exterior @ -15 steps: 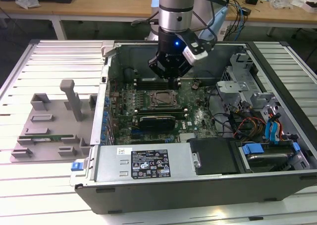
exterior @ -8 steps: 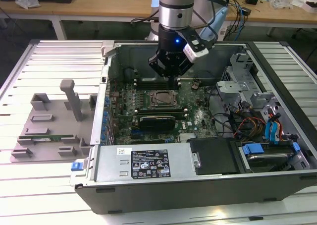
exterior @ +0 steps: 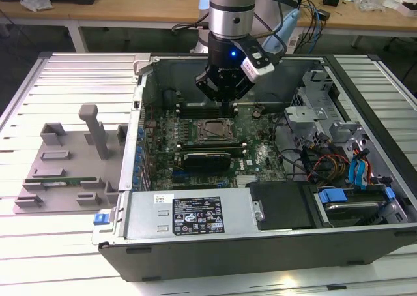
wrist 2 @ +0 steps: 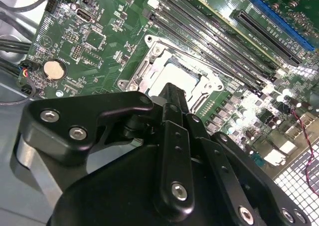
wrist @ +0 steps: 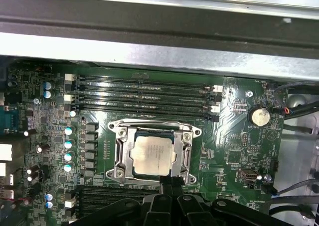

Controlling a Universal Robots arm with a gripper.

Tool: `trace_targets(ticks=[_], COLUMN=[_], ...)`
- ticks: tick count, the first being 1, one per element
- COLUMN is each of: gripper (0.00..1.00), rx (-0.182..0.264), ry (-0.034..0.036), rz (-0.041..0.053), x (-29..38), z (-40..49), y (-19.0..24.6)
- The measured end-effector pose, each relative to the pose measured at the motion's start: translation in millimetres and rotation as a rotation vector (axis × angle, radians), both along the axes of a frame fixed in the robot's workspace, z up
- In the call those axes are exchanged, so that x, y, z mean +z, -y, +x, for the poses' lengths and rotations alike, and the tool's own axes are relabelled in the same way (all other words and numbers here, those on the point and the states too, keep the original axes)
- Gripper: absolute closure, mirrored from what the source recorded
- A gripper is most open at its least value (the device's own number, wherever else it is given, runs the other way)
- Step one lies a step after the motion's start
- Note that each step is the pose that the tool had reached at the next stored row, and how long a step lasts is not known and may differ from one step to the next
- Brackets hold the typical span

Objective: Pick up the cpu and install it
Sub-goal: 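Install the second cpu locking lever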

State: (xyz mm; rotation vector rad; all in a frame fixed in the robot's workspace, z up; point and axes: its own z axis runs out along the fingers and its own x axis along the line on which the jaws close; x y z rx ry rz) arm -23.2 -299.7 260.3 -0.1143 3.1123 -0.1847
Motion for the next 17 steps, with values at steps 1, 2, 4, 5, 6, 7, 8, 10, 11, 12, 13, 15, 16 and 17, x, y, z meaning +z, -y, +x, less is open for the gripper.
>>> trace_targets(ticks=[1, 2, 4, 5, 6, 7, 8, 10, 11, 12, 13, 15, 16, 17], gripper=[0.89, 0.89, 0.89, 0.89, 0.89, 0.89, 0.89, 0.89, 0.89, 0.89, 0.89, 0.89, 0.89, 0.89], rx=[0.0, 0.0, 0.0, 0.0, 0.0, 0.0, 0.0, 0.0, 0.0, 0.0, 0.0, 0.0, 0.0, 0.0], ry=[0.0, 0.0, 0.0, 0.0, 0.0001, 0.0, 0.0, 0.0001, 0.0, 0.0001, 0.0, 0.0, 0.0, 0.0001], rz=[0.0, 0.0, -0.0001, -0.0001, -0.0001, 0.0, -0.0001, 0.0, -0.0001, 0.0, 0.0, -0.0001, 0.0, 0.0], x=[0.0, 0.0, 0.1, 0.0, 0.0, 0.0, 0.1, 0.0, 0.1, 0.0, 0.0, 0.1, 0.0, 0.0], z=[0.0, 0.0, 0.0, 0.0, 0.0, 0.0, 0.0, 0.0, 0.0, 0.0, 0.0, 0.0, 0.0, 0.0], y=[0.0, 0.0, 2.0, 4.7, 6.0, 7.3, 10.0, 16.9, 19.3, 21.7, 22.7, 26.7, 29.1, 30.8])
